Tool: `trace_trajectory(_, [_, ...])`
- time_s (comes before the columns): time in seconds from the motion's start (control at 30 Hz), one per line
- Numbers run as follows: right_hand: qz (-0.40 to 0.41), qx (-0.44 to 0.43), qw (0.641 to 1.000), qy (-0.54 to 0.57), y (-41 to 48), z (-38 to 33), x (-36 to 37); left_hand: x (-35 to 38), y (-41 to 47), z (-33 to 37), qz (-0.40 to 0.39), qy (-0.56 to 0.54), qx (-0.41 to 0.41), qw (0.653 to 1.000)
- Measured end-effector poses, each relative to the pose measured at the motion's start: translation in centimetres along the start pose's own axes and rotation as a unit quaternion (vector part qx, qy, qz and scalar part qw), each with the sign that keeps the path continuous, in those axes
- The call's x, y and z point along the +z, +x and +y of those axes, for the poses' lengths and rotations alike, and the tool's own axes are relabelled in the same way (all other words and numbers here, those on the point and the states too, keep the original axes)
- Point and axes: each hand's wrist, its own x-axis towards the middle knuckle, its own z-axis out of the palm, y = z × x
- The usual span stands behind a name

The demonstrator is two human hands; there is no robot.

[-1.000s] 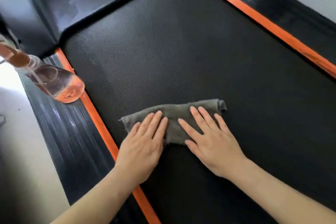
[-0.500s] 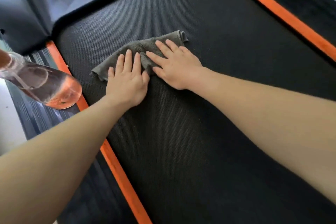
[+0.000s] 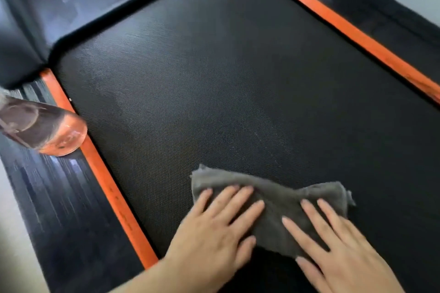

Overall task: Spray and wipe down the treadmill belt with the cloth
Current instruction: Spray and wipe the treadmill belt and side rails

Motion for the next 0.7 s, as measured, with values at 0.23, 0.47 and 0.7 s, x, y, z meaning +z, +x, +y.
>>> trace_trajectory(0.23, [0.021,0.105,0.994,0.026,22.4,-0.1,-3.8,-5.0,12.6,-11.6,0.014,0.040,-0.198,0.979])
trace_trajectory(0.47, [-0.051,0.083,0.995,-0.001,26.3,2.2,-6.5,-4.8,13.9,-10.6,-0.016,0.007,-0.223,0.975])
trace_trajectory(0.7, [-0.030,0.150,0.986,-0.061,6.9,5.9,-3.4,-0.2,9.7,2.3,0.017,-0.007,-0.047,0.999])
